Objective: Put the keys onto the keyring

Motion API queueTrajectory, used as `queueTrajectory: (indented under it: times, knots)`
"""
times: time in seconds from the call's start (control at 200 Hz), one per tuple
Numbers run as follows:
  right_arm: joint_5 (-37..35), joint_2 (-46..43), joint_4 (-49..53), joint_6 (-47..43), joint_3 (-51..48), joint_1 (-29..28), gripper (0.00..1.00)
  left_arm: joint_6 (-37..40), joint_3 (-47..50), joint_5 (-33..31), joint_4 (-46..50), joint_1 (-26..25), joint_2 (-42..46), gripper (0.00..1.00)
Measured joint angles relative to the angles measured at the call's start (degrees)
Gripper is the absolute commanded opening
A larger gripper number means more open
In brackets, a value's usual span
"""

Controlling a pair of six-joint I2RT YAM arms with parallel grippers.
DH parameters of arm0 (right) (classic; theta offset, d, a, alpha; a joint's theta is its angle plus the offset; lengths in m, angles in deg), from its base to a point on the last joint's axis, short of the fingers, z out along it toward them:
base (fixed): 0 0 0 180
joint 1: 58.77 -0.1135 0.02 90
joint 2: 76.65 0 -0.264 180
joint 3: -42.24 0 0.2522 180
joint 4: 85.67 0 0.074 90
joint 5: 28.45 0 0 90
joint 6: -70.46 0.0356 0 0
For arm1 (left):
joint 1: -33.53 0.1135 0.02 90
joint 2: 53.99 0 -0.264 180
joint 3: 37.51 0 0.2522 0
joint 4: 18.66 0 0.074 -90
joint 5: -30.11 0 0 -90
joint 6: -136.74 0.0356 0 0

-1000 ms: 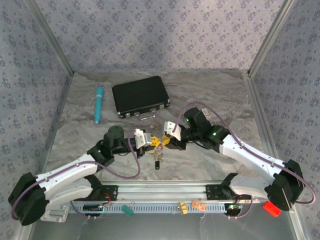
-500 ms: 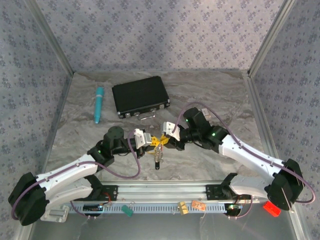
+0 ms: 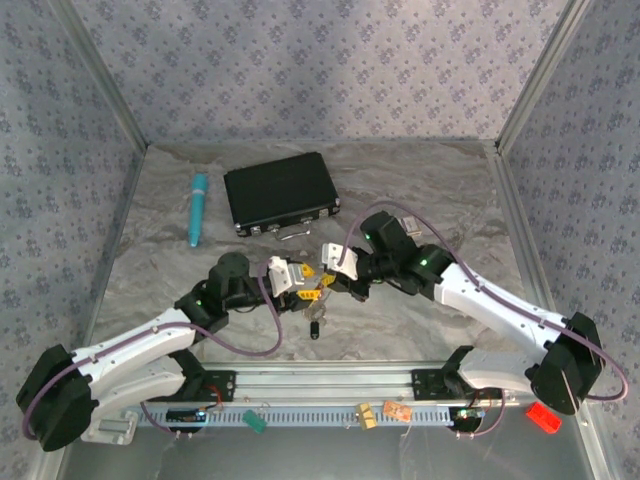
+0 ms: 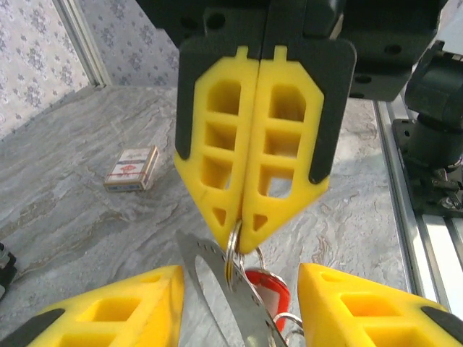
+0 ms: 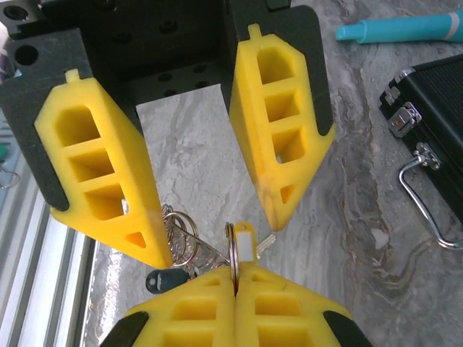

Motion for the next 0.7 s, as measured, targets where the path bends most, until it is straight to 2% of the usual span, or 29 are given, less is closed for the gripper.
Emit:
queueTrajectory:
  times: [0.36, 0.7]
  knots:
    - [-6.0, 4.9, 11.3, -6.5, 9.1, -3.1, 0.0, 1.9, -4.0, -1.3, 6.0, 0.0, -1.2, 0.35]
    - [-8.2, 6.5, 14.6, -8.7, 12.4, -4.5, 0.0, 2.4, -4.0, -0.9, 7.3, 0.0, -1.2, 0.1]
